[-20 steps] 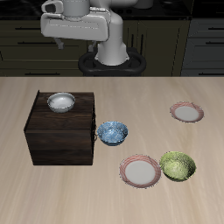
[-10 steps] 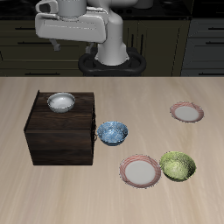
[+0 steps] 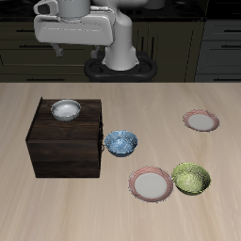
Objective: Place the white bowl on the plate next to the green bowl
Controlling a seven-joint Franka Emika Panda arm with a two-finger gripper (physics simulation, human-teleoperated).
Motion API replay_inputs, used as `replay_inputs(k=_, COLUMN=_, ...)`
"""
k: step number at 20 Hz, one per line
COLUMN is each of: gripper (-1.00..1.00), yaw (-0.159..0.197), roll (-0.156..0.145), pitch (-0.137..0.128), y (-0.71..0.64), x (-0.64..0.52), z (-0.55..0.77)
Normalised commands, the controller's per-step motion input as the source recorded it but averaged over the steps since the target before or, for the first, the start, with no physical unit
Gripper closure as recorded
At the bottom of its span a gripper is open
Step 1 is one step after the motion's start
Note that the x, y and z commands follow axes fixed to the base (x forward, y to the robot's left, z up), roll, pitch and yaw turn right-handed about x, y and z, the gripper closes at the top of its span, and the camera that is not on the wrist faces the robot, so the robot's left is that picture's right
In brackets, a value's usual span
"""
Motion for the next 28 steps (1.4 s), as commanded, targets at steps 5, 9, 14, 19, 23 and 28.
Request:
replay_inputs(k=5, gripper=-1.00, yaw=0.026, roll=0.014, pitch=-0.020, y=-0.05, x=0.11, z=0.00)
replay_inputs(k=9, gripper=-1.00, yaw=0.002, roll=0.009, pitch=0.010, y=-0.05, x=0.11, z=-0.04)
replay_inputs(k=14, gripper=-1.00, yaw=-0.007, roll=0.005, pitch=0.000, y=0.00, x=0.05, z=-0.04)
replay_inputs(k=19, gripper=-1.00, yaw=-0.005, roll=0.016, pitch=0.007, y=0.02, x=0.07, z=-0.15)
replay_inputs(k=23, gripper=-1.00, yaw=-0.011, roll=-0.014, pitch=-0.007, y=-0.04, x=0.08, z=-0.14)
replay_inputs(k=28, gripper=-1.00, yaw=-0.018, roll=-0.037, pitch=0.002, y=-0.04, x=0.03, z=-0.20)
